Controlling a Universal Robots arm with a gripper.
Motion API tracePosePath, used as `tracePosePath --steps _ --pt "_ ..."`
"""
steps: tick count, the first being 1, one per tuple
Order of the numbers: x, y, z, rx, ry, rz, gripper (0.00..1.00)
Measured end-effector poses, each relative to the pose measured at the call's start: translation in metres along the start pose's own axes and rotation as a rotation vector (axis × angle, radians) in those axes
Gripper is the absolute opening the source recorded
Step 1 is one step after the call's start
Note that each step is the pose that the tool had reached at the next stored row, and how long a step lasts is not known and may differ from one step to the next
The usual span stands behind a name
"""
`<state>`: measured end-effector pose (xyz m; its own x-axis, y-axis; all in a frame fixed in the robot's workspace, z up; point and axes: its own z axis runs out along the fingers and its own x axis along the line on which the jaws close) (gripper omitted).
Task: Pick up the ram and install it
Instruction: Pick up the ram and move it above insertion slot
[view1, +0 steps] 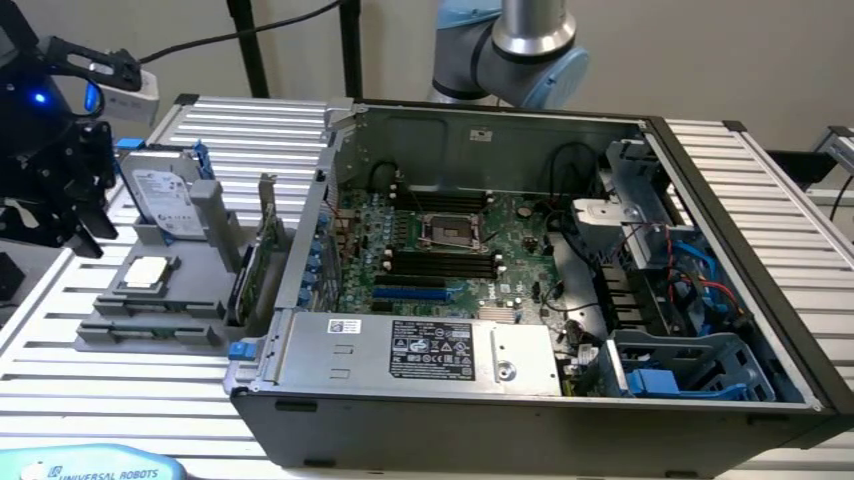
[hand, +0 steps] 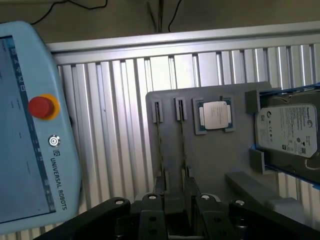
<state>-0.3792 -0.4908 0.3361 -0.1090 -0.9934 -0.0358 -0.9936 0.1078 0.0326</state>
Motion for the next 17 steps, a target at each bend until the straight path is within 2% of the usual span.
tracePosePath --steps 17 --pt "0.002 -0.0011 0.0308 -0.0002 0.0002 -0.002 0.31"
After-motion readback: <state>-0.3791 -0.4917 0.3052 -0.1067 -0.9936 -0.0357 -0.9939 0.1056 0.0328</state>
